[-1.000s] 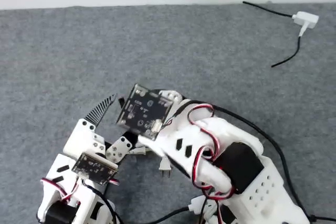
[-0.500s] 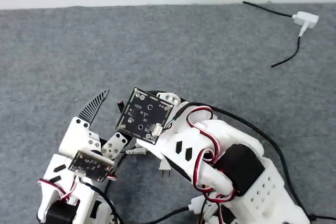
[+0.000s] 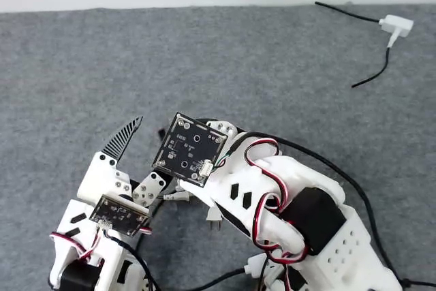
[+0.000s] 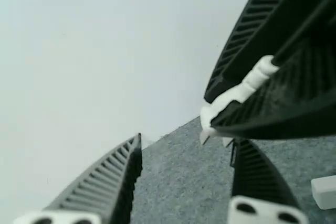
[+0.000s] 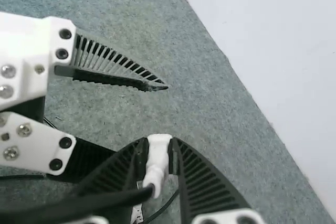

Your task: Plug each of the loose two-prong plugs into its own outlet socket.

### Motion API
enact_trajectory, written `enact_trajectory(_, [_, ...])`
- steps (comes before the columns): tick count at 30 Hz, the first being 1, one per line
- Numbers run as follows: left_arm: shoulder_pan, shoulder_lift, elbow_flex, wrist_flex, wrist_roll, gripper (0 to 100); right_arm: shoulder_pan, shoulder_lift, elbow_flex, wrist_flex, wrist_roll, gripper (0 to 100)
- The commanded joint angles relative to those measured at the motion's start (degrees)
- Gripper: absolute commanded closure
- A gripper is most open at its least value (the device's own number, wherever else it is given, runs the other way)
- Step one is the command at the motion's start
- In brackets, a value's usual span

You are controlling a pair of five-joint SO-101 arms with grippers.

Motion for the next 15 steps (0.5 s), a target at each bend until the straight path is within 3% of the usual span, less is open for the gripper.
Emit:
enact_trajectory(1, [-1.7, -0.4, -1.9, -2.5, -0.1, 75, 0.5, 0.2, 1.1, 2.8, -0.7, 99.0])
enact_trajectory(15, [-1.7, -0.4, -1.6, -2.5, 0.0, 75, 0.5, 0.2, 4.7, 2.9, -0.7, 99.0])
